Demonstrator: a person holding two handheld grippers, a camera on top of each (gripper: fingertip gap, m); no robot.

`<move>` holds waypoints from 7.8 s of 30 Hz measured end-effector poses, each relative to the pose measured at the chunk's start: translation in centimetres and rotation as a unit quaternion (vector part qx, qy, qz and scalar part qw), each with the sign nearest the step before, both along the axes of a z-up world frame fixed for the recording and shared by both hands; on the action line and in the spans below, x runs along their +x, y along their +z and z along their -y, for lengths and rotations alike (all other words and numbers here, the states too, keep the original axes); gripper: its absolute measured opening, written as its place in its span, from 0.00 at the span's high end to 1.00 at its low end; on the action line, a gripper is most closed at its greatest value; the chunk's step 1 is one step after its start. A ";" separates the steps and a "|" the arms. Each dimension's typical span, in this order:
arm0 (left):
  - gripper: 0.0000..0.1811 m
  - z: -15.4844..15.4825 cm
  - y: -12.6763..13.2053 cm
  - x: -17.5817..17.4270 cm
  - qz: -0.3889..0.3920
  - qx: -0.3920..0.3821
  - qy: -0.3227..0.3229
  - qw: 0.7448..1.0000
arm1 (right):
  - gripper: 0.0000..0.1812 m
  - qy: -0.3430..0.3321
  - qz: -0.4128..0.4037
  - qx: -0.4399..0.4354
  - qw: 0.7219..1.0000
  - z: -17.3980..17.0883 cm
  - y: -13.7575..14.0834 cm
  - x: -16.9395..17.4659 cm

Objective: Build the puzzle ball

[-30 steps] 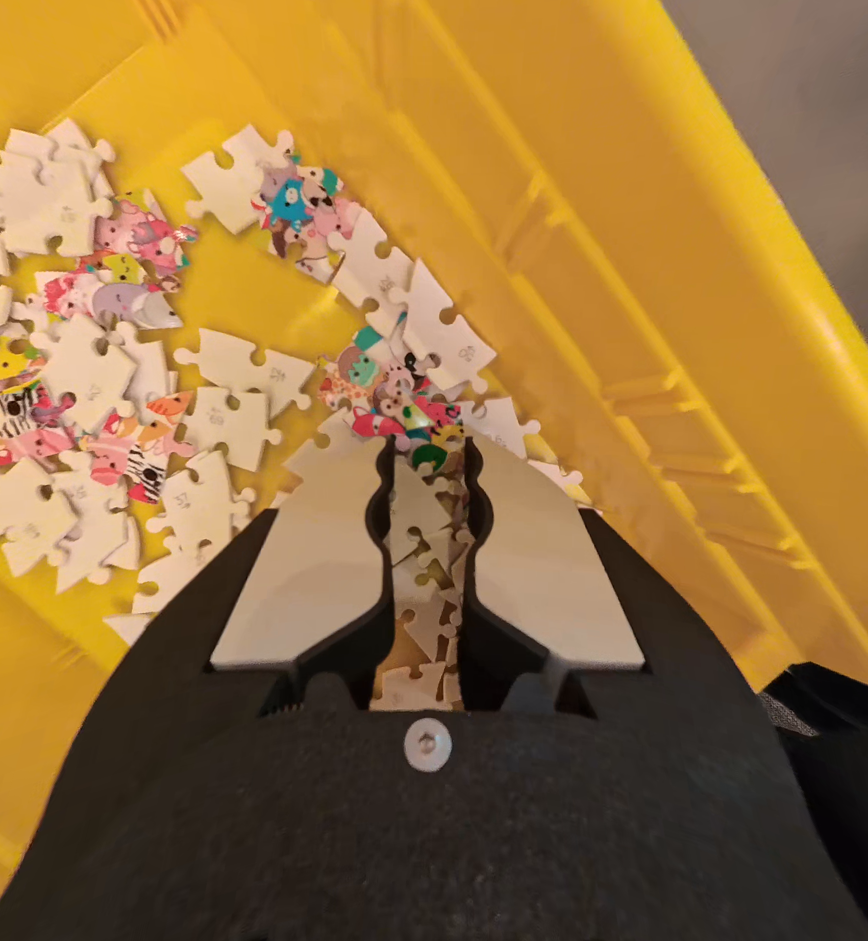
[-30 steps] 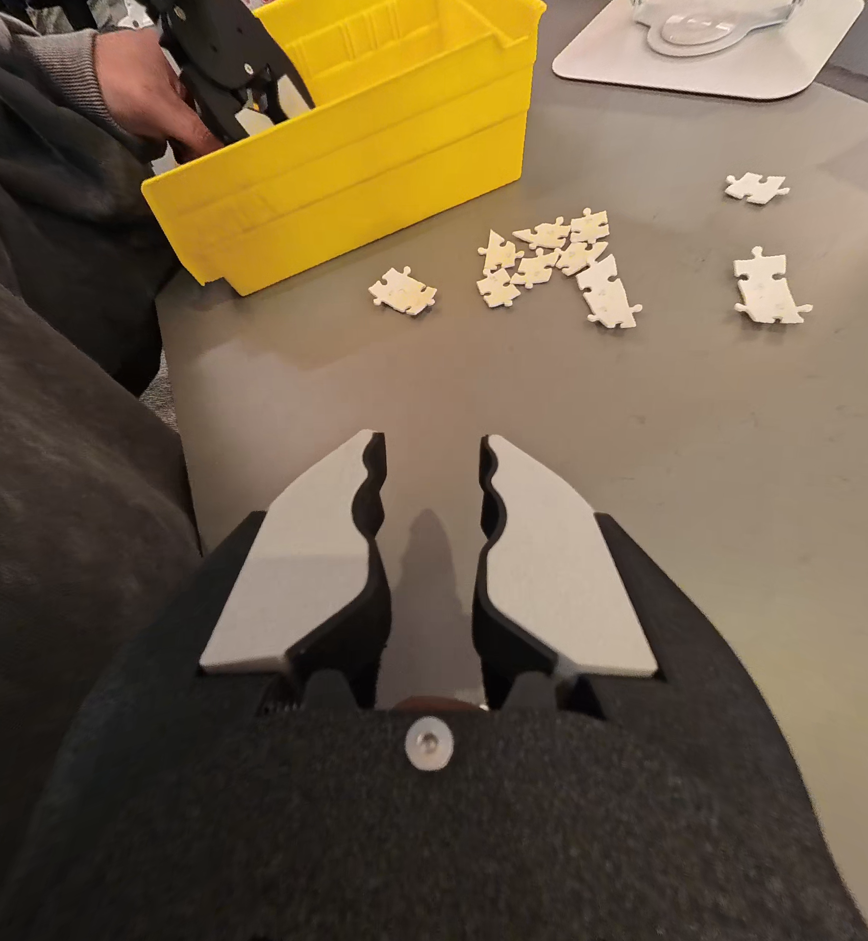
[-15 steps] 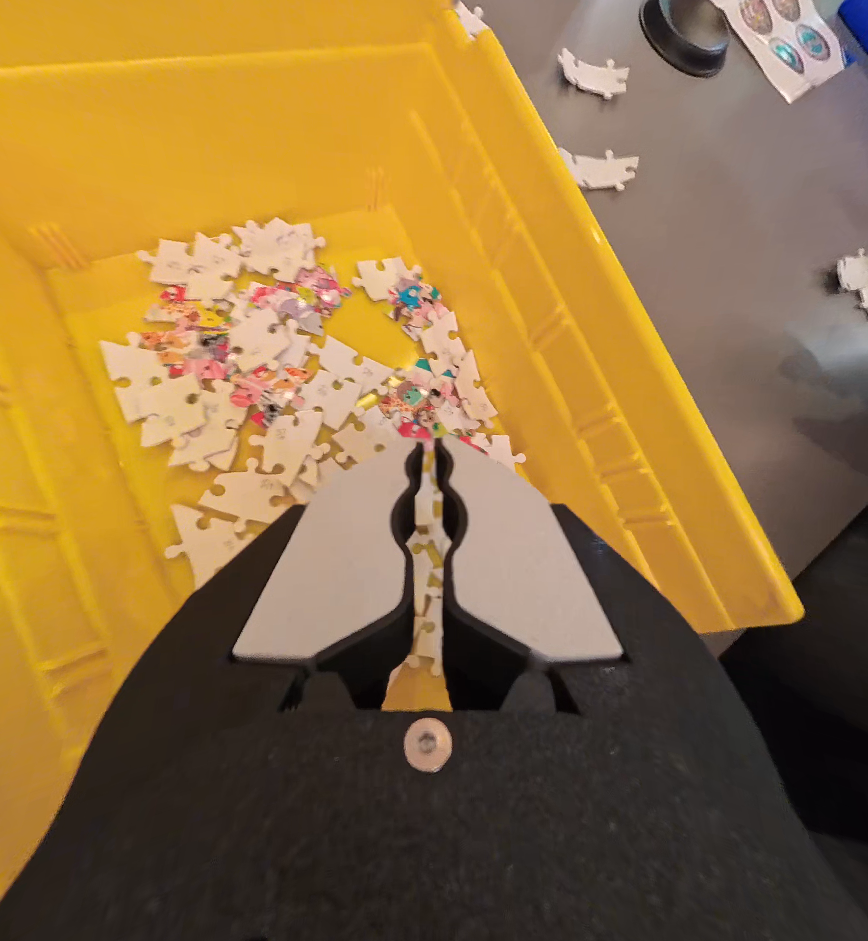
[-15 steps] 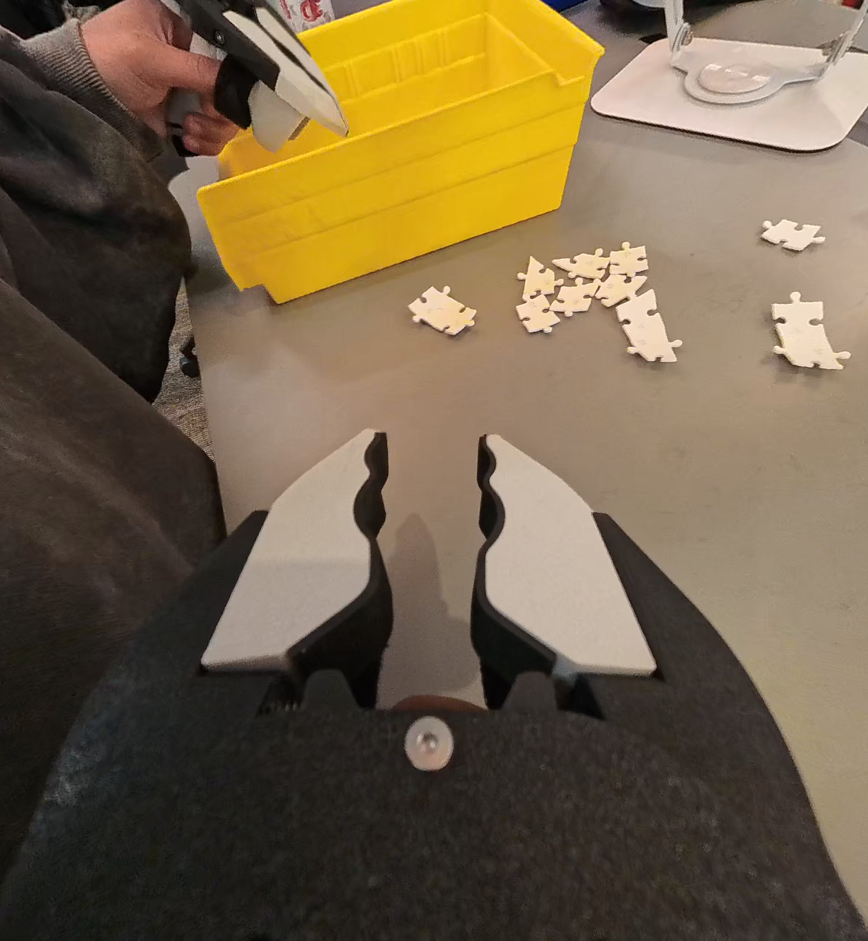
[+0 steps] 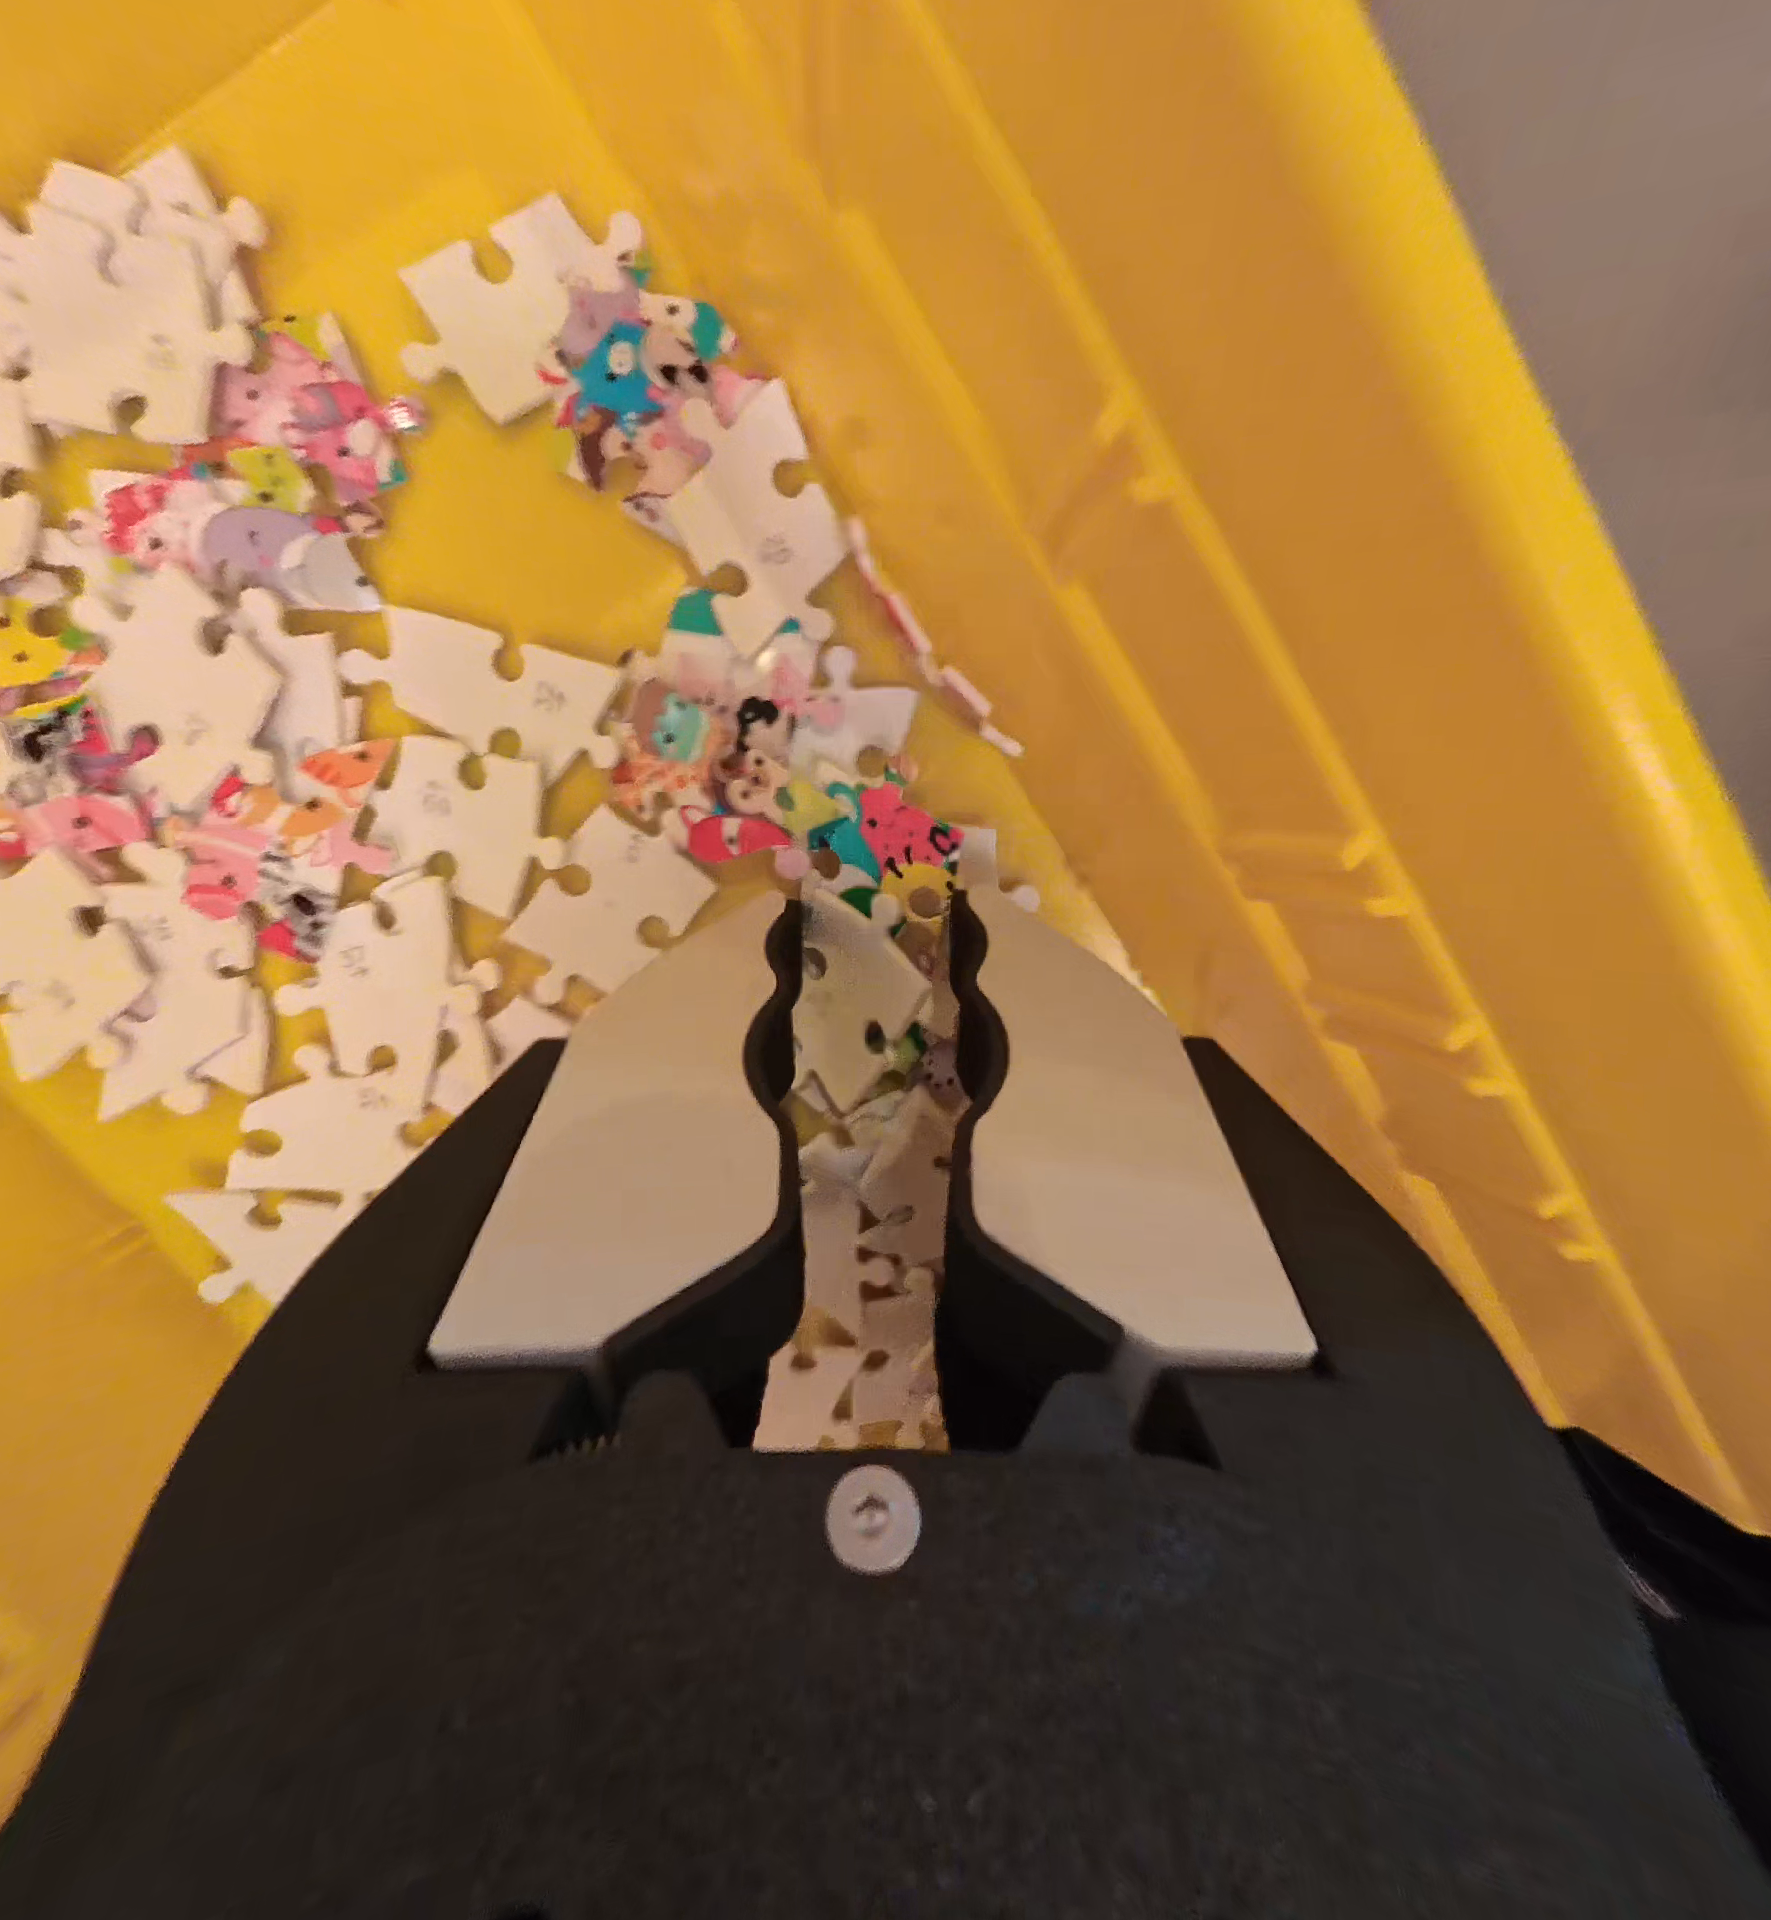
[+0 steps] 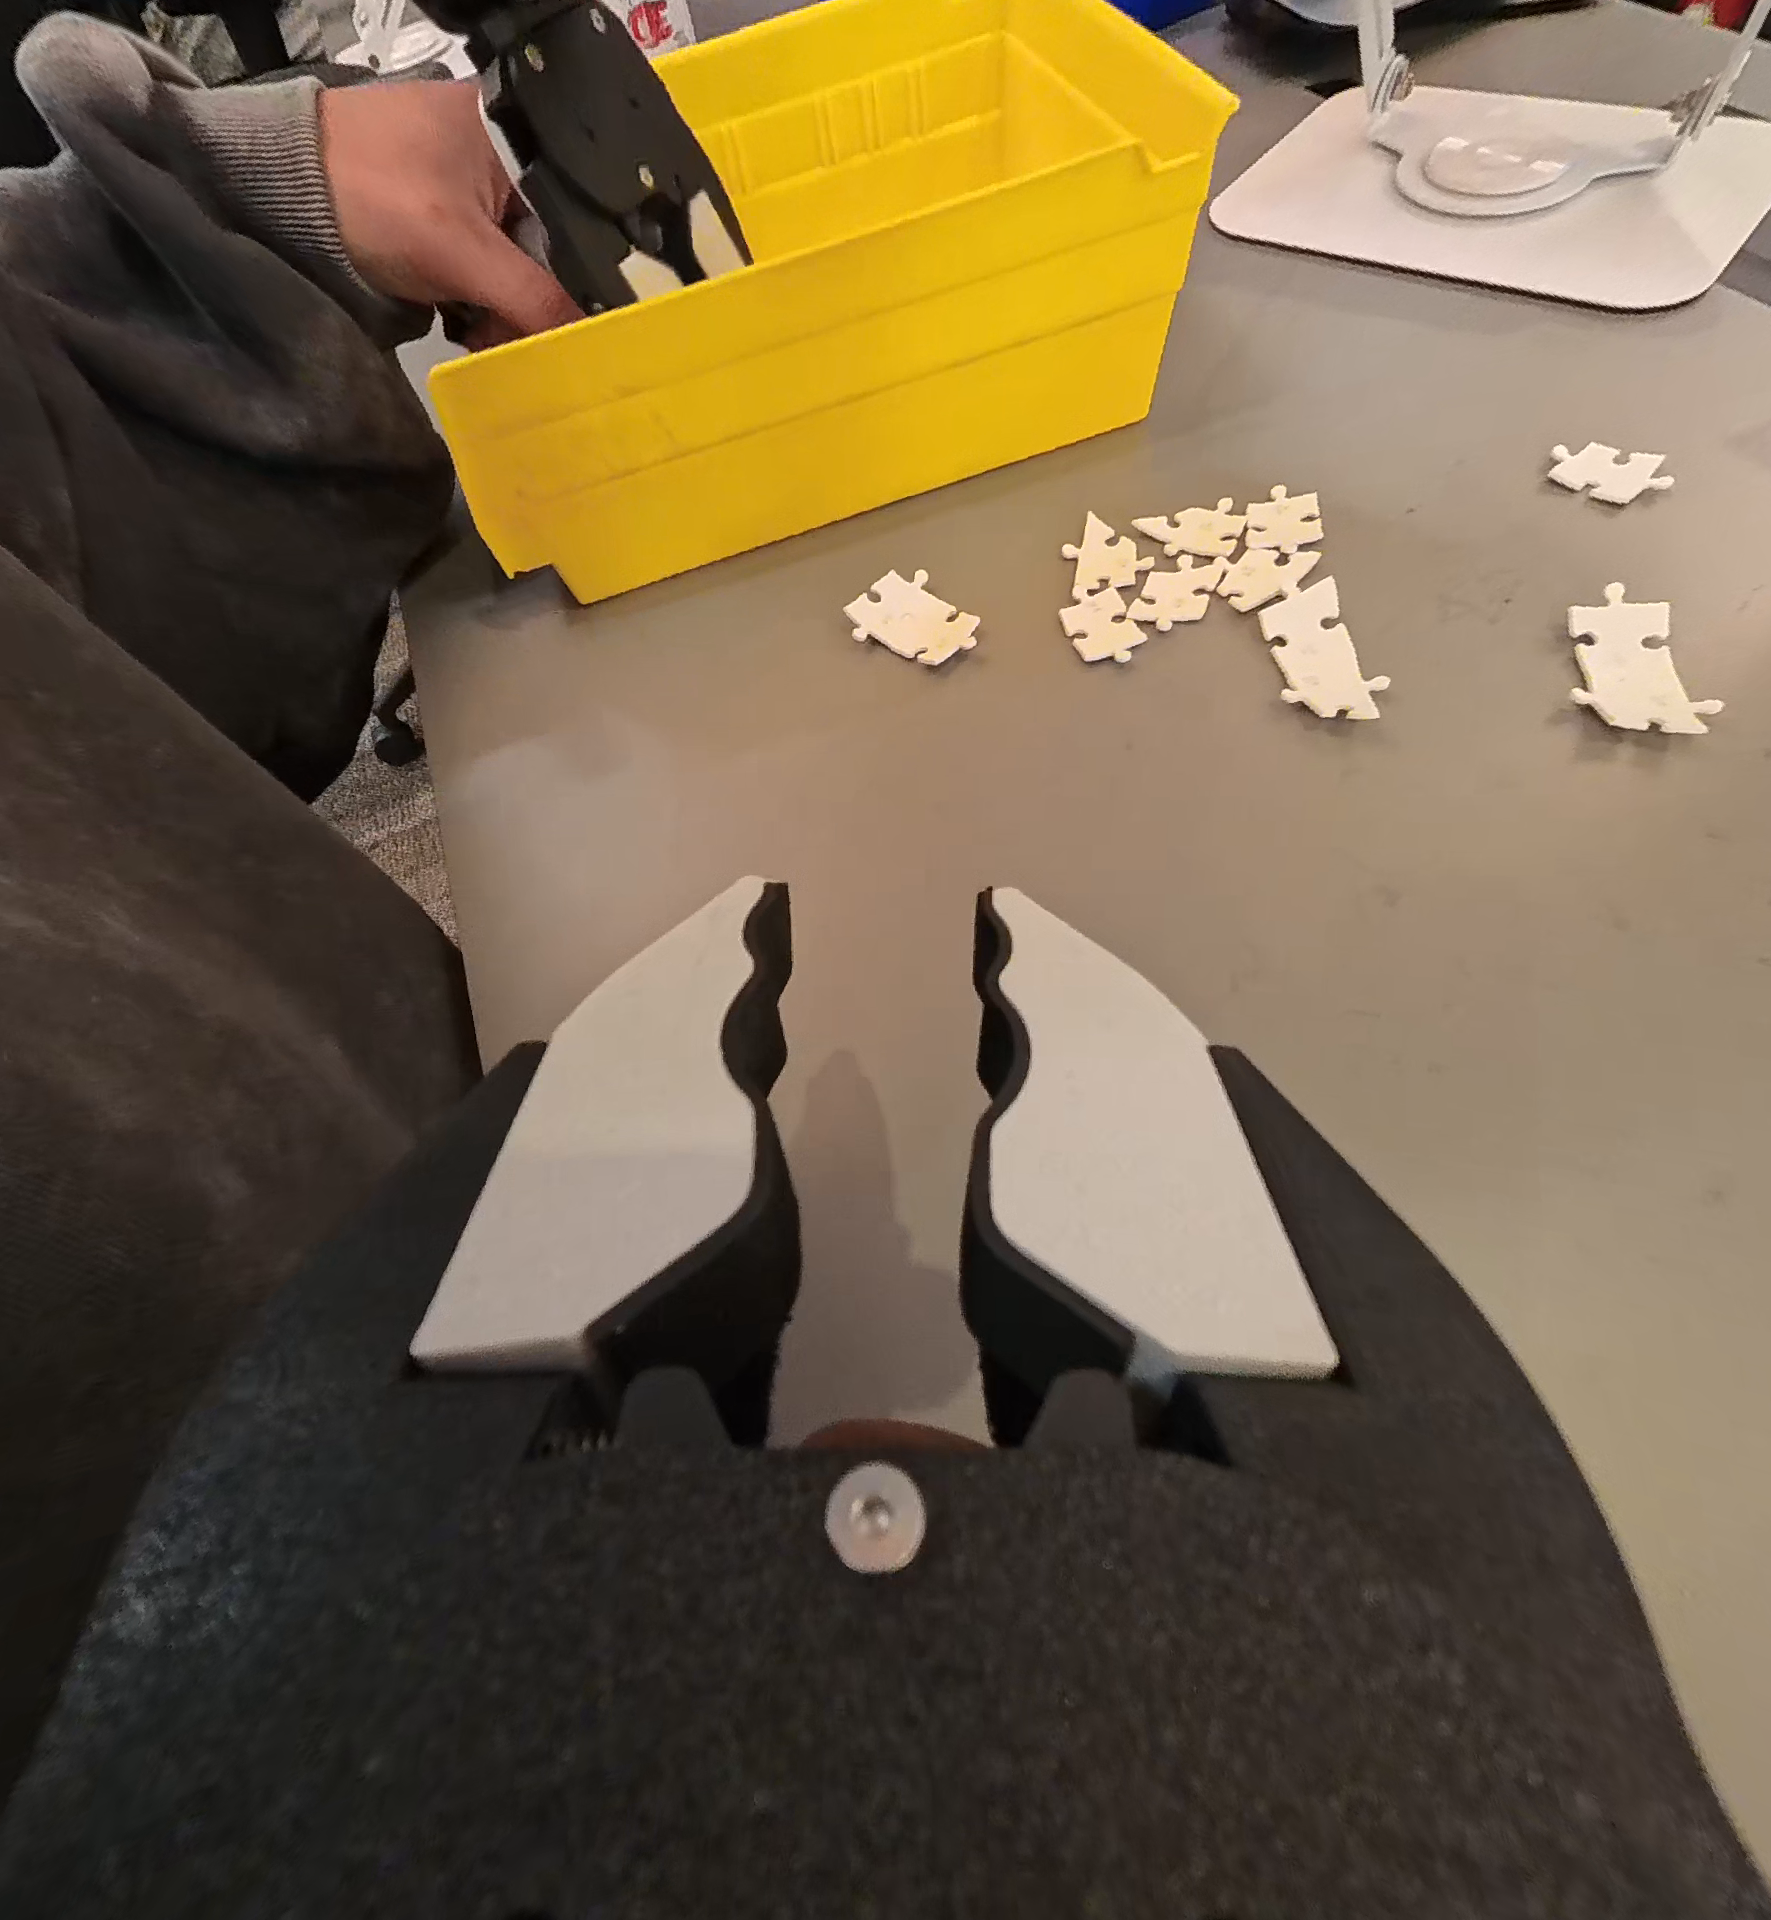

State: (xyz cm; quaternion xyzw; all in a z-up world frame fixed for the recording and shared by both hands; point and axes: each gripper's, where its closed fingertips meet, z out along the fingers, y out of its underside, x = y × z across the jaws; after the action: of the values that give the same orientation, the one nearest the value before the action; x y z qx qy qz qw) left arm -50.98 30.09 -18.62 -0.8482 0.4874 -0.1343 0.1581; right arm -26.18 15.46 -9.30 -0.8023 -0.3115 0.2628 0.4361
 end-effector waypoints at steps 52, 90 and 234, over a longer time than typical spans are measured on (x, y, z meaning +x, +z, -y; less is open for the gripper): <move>0.86 2.0 15.0 -2.7 0.441 0.079 0.206 0.870 | 0.82 0.033 -0.007 0.053 0.998 0.8 2.0 -1.7; 0.77 -11.2 -0.4 -0.2 -0.088 0.022 0.078 0.993 | 0.83 -0.006 -0.012 0.056 0.998 0.3 1.6 1.5; 0.61 2.1 12.5 -5.2 0.199 0.267 0.209 0.919 | 0.84 0.087 0.067 -0.053 0.993 -2.1 7.4 2.2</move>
State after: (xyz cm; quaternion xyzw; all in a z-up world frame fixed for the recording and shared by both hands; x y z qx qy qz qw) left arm -56.15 27.97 -6.17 -0.8128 0.2748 -0.1288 0.4973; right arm -23.95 17.60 -1.90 -0.8100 -0.3941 0.2613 0.3467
